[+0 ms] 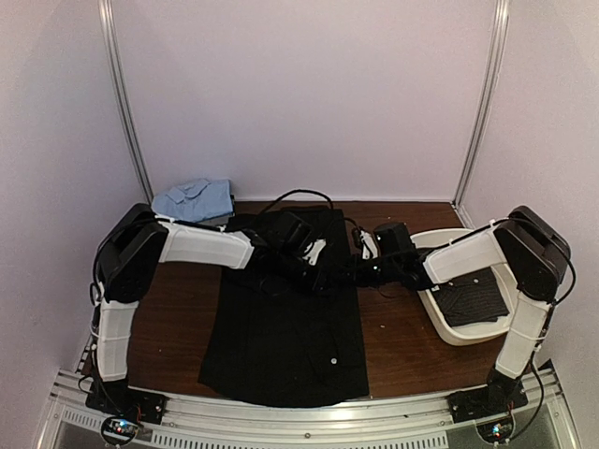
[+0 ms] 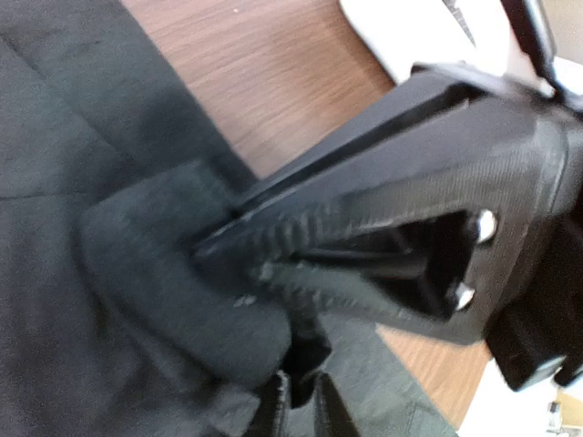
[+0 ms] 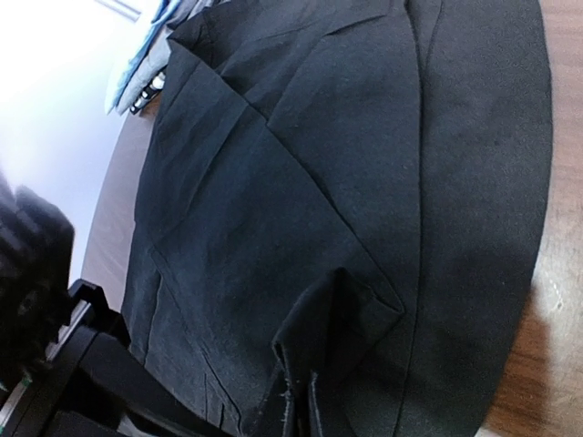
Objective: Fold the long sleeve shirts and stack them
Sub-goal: Pass from the left arm to the right, then pick up the 1/3-folded shirt from the center of the board.
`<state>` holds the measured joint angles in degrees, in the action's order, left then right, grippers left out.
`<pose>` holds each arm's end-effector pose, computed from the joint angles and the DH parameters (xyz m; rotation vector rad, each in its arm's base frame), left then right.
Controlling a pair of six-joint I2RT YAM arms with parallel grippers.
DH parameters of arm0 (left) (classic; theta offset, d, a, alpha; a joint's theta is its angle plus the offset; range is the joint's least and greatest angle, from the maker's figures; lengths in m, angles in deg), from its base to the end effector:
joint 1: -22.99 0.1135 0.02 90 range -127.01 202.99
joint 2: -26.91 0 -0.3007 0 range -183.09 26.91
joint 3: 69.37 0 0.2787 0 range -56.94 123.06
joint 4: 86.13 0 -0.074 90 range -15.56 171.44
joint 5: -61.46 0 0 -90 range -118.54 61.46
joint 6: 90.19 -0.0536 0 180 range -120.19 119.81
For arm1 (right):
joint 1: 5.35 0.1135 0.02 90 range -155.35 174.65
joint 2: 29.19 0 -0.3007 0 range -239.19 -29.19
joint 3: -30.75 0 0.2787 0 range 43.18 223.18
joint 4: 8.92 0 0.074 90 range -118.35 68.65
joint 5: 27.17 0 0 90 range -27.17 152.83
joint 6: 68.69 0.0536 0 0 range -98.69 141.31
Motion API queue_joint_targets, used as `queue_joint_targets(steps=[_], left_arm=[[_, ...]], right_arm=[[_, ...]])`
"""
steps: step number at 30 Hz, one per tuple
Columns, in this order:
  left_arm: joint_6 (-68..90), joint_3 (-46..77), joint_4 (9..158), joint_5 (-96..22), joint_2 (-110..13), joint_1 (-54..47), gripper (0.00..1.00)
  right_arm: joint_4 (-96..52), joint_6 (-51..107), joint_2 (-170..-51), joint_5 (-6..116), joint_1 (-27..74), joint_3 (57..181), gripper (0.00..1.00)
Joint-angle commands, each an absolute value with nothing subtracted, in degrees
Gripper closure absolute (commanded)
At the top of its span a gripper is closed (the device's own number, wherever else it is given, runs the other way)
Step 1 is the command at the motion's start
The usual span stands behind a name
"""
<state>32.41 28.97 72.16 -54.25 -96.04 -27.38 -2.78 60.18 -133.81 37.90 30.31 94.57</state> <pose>0.3147 -0.4164 0.1613 0.6419 2.5536 -1.1444 0.3181 0.2560 0.1526 -0.2074 2.3672 1.1647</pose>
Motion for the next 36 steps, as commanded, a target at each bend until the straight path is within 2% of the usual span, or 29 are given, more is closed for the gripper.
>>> queue_joint_targets(steps=[1, 3, 7, 13, 19, 27, 36], left_arm=[[31.8, 29.7, 66.8, -48.2, -90.5, -27.4, 0.82], [32.0, 28.4, 64.6, -46.0, -88.2, -26.9, 0.76], [32.4, 24.4, 61.4, -43.4, -81.9, -25.3, 0.74], [36.0, 18.5, 49.9, -33.4, -74.2, -24.1, 0.64], [44.8, 5.6, 43.5, -30.2, -63.3, -23.4, 0.63], [58.1, -12.7, 40.7, -33.0, -46.7, -24.5, 0.63], [68.7, -24.0, 40.6, -33.2, -39.1, -30.5, 0.64]], right_arm=[[-4.1, 59.3, -133.3, 39.0, 30.6, 96.6, 0.98], [-4.5, 59.1, -132.6, 39.1, 30.6, 96.9, 1.00], [-5.9, 58.3, -131.8, 39.5, 30.7, 98.0, 1.00], [-8.7, 56.8, -129.7, 39.8, 30.7, 100.9, 1.00], [-11.9, 54.3, -127.1, 40.2, 30.7, 105.9, 1.00], [-15.6, 51.0, -125.6, 38.7, 30.6, 113.3, 1.00], [-17.4, 50.3, -126.7, 34.0, 30.6, 120.0, 1.00]])
